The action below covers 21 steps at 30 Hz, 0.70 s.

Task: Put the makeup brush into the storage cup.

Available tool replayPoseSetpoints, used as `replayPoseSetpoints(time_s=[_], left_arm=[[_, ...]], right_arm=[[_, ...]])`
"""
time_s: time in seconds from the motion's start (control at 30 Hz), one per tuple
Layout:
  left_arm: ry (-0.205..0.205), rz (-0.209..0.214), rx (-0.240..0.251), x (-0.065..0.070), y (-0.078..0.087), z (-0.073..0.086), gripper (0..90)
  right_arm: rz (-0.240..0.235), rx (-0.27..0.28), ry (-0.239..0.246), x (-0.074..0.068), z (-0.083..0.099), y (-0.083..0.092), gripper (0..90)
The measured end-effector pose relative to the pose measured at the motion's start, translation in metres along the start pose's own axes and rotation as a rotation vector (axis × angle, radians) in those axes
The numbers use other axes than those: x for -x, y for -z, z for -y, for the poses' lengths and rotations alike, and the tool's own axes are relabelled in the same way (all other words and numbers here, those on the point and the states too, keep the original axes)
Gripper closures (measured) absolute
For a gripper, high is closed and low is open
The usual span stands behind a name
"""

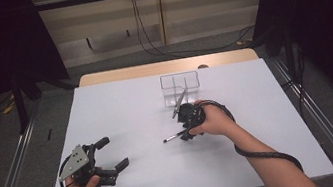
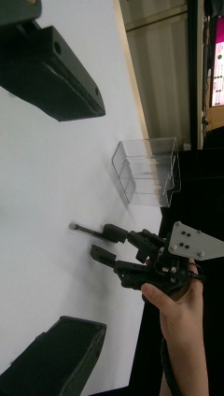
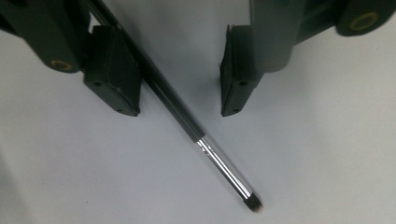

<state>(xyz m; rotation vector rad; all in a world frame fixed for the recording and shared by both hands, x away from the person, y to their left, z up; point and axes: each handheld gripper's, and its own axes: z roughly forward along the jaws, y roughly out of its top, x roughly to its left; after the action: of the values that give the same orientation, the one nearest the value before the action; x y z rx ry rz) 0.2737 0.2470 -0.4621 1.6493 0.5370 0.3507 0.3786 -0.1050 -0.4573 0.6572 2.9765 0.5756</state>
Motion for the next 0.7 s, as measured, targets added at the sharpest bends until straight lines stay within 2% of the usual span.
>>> replayPoseSetpoints(time_s=[0.07, 0.2, 0.3, 0.37, 0.43, 0.7], left_arm=[[0.001, -0.003, 0.001, -0.0001, 0.0005, 0.0000, 0.0], [0.001, -0.003, 0.001, -0.0002, 0.0010, 0.0000, 0.0], [0.003, -0.004, 0.003, 0.0003, 0.0003, 0.0001, 0.0], [-0.001, -0.003, 0.000, 0.0001, 0.0002, 0.0001, 0.0], [0.000, -0.006, -0.001, 0.0002, 0.0000, 0.0002, 0.0], [-0.001, -0.006, -0.001, 0.0003, -0.0002, 0.0002, 0.0]], right_arm=[[-0.004, -0.016, 0.006, 0.0008, -0.0009, 0.0016, 63.5], [0.002, -0.024, 0.010, -0.0011, -0.0018, 0.0017, 67.1], [-0.001, -0.033, 0.014, -0.0031, -0.0017, 0.0027, 75.2], [-0.014, -0.058, 0.026, -0.0044, -0.0020, 0.0037, 78.8], [-0.007, -0.091, 0.021, -0.0068, -0.0026, 0.0047, 84.3], [-0.002, -0.144, 0.017, -0.0071, -0.0072, 0.0041, 84.0]])
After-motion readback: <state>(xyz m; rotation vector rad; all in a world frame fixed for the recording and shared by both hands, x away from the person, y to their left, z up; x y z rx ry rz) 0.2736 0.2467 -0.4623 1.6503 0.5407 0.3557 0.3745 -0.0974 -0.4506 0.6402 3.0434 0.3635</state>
